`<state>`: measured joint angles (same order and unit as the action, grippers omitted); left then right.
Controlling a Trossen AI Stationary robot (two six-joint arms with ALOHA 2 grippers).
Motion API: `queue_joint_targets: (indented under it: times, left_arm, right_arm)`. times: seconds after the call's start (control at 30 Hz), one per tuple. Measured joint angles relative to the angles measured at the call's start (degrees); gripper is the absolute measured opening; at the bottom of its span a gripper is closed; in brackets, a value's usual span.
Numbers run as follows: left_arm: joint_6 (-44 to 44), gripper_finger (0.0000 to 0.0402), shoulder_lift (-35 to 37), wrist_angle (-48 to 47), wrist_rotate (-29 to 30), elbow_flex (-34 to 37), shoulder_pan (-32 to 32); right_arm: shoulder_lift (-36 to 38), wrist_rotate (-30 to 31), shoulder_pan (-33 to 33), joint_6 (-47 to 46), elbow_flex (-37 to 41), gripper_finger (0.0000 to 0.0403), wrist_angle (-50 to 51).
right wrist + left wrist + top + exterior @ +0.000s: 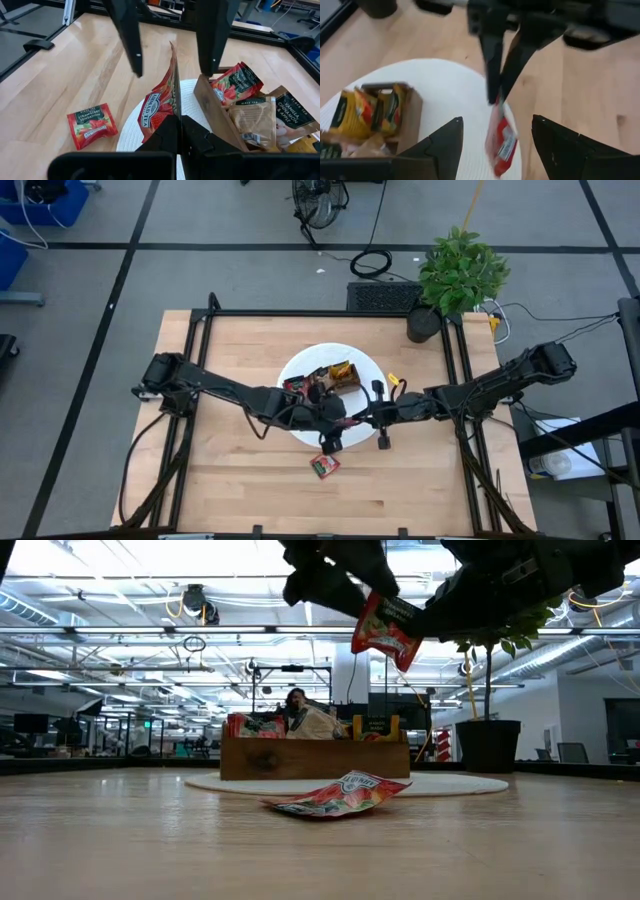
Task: Pick & Place Tea
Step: Put the red tea bag into the left section of the wooden organizer
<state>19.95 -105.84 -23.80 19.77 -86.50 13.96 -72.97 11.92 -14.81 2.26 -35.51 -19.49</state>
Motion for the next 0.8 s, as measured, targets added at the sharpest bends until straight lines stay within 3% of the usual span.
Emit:
queue_joint_targets:
  times: [0.17, 0.27, 0.43, 0.6, 0.7, 0.8]
  left_arm:
    - [-1.28, 0.0232, -0.02, 1.31, -0.19, 0.00, -0.31]
    - [-1.31, 0.0207, -0.02, 1.17, -0.19, 0.00, -0.44]
    - [-1.71, 0.0129, -0.02, 0.96, -0.31, 0.11, -0.84]
    - [-1.73, 0.0018, -0.02, -0.77, 0.38, 1.15, -2.24]
    - [-1.53, 0.0006, 0.16, -3.86, 4.10, 1.16, -2.07]
    - [0.05, 0.0004, 1.93, -9.70, 12.79, 1.16, -0.05]
  right_arm:
    - [0.00, -0.04, -0.28, 0.04, 0.00, 0.0000, 0.00]
    - [0.00, -0.07, -0.33, 0.00, 0.00, 0.0000, 0.02]
    - [0.00, -0.07, -0.33, 0.01, 0.00, 0.0000, 0.02]
    - [0.00, 0.09, -0.28, -0.70, 0.00, 0.0000, -0.25]
    - [0.02, 0.44, -0.26, -1.57, 0.00, 0.0003, -0.39]
    - [0.11, 0.76, -0.18, -1.76, -0.02, 0.0007, 0.45]
